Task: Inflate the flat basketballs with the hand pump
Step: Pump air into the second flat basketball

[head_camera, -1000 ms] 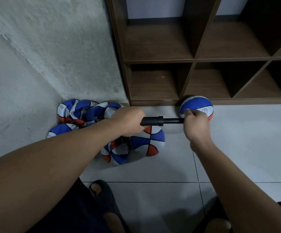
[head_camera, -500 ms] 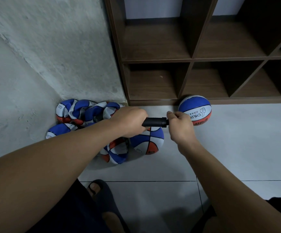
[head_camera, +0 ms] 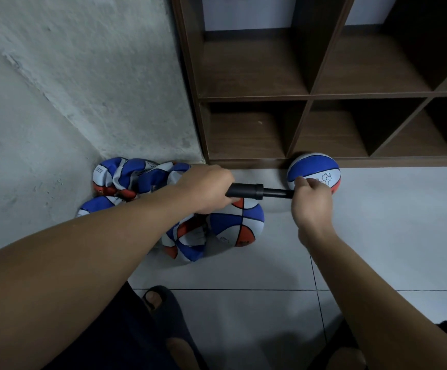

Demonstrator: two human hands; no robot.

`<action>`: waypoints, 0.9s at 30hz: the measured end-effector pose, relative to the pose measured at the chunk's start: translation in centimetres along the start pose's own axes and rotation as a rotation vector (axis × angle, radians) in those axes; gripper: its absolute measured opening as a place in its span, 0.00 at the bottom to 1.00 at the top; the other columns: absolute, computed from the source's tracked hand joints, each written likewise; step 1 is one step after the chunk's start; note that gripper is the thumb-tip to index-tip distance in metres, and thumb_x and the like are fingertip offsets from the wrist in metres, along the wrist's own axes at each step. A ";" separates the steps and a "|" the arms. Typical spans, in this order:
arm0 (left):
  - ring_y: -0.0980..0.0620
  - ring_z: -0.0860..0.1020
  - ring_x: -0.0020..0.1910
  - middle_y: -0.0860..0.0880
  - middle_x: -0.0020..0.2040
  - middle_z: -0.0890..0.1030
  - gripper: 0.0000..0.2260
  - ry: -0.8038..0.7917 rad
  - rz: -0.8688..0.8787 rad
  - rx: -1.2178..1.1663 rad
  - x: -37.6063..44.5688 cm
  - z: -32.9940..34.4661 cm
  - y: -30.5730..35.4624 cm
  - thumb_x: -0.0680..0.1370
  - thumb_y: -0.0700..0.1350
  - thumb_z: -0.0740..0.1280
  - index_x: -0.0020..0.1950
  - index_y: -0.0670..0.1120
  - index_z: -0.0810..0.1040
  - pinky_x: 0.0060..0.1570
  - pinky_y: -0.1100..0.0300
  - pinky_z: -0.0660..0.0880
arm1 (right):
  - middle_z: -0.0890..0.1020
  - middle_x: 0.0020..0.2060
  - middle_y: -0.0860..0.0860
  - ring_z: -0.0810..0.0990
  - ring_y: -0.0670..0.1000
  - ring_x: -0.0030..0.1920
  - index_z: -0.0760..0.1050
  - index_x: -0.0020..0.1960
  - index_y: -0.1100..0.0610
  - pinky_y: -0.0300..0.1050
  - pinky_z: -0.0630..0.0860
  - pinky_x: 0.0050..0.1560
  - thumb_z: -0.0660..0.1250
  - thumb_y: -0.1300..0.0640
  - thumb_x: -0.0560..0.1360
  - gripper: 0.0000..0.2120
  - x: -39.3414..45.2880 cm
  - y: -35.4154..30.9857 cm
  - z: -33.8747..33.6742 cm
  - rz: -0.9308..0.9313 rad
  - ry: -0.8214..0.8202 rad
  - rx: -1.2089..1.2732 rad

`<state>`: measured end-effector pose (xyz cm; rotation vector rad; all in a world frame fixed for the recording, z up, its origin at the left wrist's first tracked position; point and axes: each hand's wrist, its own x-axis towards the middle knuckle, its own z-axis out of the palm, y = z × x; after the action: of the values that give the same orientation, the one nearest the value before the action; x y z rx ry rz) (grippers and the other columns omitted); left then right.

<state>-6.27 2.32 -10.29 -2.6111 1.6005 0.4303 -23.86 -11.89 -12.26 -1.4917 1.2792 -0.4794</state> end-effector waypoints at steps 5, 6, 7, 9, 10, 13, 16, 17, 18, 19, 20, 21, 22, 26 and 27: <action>0.48 0.80 0.35 0.51 0.38 0.80 0.14 -0.007 0.019 0.007 -0.3 0.4 0.8 0.82 0.59 0.69 0.42 0.52 0.79 0.35 0.51 0.80 | 0.75 0.36 0.54 0.72 0.51 0.37 0.77 0.50 0.62 0.50 0.70 0.40 0.59 0.51 0.86 0.16 -1.6 -0.1 1.3 -0.066 -0.077 -0.025; 0.48 0.80 0.35 0.51 0.37 0.80 0.13 -0.003 0.022 0.010 -0.3 0.5 0.9 0.81 0.59 0.70 0.41 0.52 0.78 0.35 0.50 0.80 | 0.74 0.35 0.53 0.70 0.51 0.36 0.77 0.50 0.62 0.49 0.69 0.39 0.59 0.52 0.87 0.16 -1.8 -0.1 1.5 -0.065 -0.097 -0.024; 0.48 0.80 0.35 0.51 0.37 0.79 0.14 -0.002 0.025 0.019 -0.4 0.6 1.0 0.81 0.59 0.70 0.41 0.52 0.78 0.35 0.51 0.80 | 0.73 0.34 0.52 0.69 0.51 0.35 0.77 0.51 0.62 0.50 0.68 0.39 0.59 0.52 0.87 0.15 -2.0 0.0 1.7 -0.059 -0.114 -0.020; 0.49 0.79 0.34 0.51 0.37 0.79 0.15 0.001 0.034 0.029 -0.5 0.9 1.3 0.81 0.60 0.69 0.42 0.52 0.77 0.33 0.53 0.76 | 0.71 0.34 0.52 0.69 0.51 0.35 0.77 0.50 0.59 0.52 0.68 0.39 0.60 0.51 0.87 0.14 -2.2 0.2 2.1 -0.028 -0.150 -0.007; 0.49 0.78 0.34 0.51 0.37 0.78 0.15 0.002 0.039 0.034 -0.5 1.0 1.5 0.81 0.60 0.69 0.42 0.52 0.77 0.32 0.55 0.74 | 0.71 0.34 0.51 0.69 0.51 0.35 0.77 0.50 0.57 0.52 0.68 0.39 0.60 0.51 0.86 0.13 -2.2 0.2 2.3 -0.004 -0.169 0.002; 0.50 0.78 0.34 0.51 0.37 0.79 0.15 0.001 0.049 0.029 -0.7 0.9 1.3 0.82 0.61 0.69 0.42 0.52 0.77 0.32 0.55 0.72 | 0.71 0.34 0.51 0.69 0.51 0.36 0.77 0.50 0.55 0.52 0.68 0.40 0.61 0.50 0.86 0.12 -2.0 0.2 2.4 0.054 -0.217 0.033; 0.50 0.79 0.34 0.52 0.36 0.78 0.14 -0.024 0.068 -0.004 -0.6 0.8 0.8 0.81 0.59 0.70 0.41 0.53 0.77 0.33 0.53 0.76 | 0.71 0.34 0.51 0.69 0.52 0.35 0.77 0.50 0.55 0.52 0.68 0.39 0.62 0.49 0.86 0.12 -1.7 0.1 2.0 0.082 -0.256 0.026; 0.50 0.79 0.34 0.52 0.36 0.79 0.14 -0.033 0.069 -0.025 -0.7 0.8 0.5 0.81 0.58 0.70 0.40 0.53 0.77 0.33 0.53 0.76 | 0.71 0.33 0.51 0.69 0.52 0.33 0.78 0.50 0.56 0.51 0.68 0.37 0.63 0.49 0.85 0.12 -1.4 0.0 1.7 0.090 -0.259 0.021; 0.50 0.79 0.34 0.52 0.36 0.79 0.14 -0.042 0.061 -0.046 -0.6 0.7 -0.1 0.82 0.58 0.70 0.40 0.53 0.77 0.33 0.53 0.76 | 0.71 0.32 0.52 0.68 0.53 0.32 0.77 0.48 0.57 0.49 0.67 0.34 0.64 0.49 0.84 0.13 -0.9 0.0 1.3 0.099 -0.247 0.015; 0.50 0.79 0.34 0.51 0.37 0.79 0.14 -0.045 0.049 -0.057 -0.7 0.5 -0.8 0.82 0.59 0.69 0.41 0.53 0.77 0.34 0.53 0.77 | 0.72 0.33 0.53 0.68 0.54 0.33 0.77 0.46 0.57 0.48 0.66 0.32 0.65 0.50 0.83 0.12 -0.2 -0.2 0.6 0.108 -0.214 0.014; 0.51 0.79 0.34 0.52 0.37 0.80 0.14 -0.044 0.034 -0.052 -0.7 0.4 -1.6 0.82 0.59 0.69 0.41 0.54 0.77 0.35 0.53 0.78 | 0.72 0.35 0.54 0.68 0.55 0.35 0.76 0.44 0.56 0.47 0.66 0.31 0.66 0.52 0.82 0.11 0.6 -0.3 -0.2 0.123 -0.167 0.024; 0.52 0.79 0.35 0.52 0.38 0.80 0.13 -0.037 0.019 -0.039 -0.7 0.3 -2.4 0.82 0.60 0.70 0.42 0.54 0.77 0.36 0.52 0.80 | 0.73 0.37 0.56 0.67 0.55 0.36 0.75 0.42 0.56 0.45 0.64 0.31 0.67 0.53 0.80 0.09 1.4 -0.3 -1.0 0.146 -0.117 0.047; 0.53 0.80 0.35 0.53 0.38 0.81 0.13 -0.025 0.005 -0.032 -0.7 0.2 -3.0 0.81 0.61 0.70 0.42 0.55 0.78 0.38 0.51 0.81 | 0.74 0.38 0.57 0.66 0.55 0.38 0.75 0.42 0.55 0.45 0.63 0.30 0.67 0.55 0.79 0.08 2.1 -0.4 -1.7 0.172 -0.079 0.079; 0.53 0.79 0.34 0.53 0.38 0.80 0.15 -0.016 -0.025 -0.074 -0.8 0.3 -2.6 0.80 0.61 0.69 0.39 0.54 0.78 0.37 0.49 0.81 | 0.74 0.36 0.51 0.68 0.55 0.39 0.74 0.39 0.53 0.45 0.65 0.35 0.64 0.56 0.80 0.11 1.5 -0.3 -1.6 0.106 -0.008 0.087; 0.52 0.79 0.34 0.52 0.38 0.80 0.15 -0.014 -0.029 -0.067 -0.8 0.3 -2.1 0.80 0.60 0.69 0.38 0.54 0.77 0.37 0.50 0.81 | 0.74 0.35 0.50 0.69 0.55 0.39 0.75 0.39 0.53 0.46 0.67 0.37 0.63 0.55 0.80 0.11 0.7 -0.4 -1.1 0.068 -0.006 0.064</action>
<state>-4.84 4.02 -10.55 -2.6693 1.5693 0.5078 -24.34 -13.04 -11.79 -1.3906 1.2940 -0.4663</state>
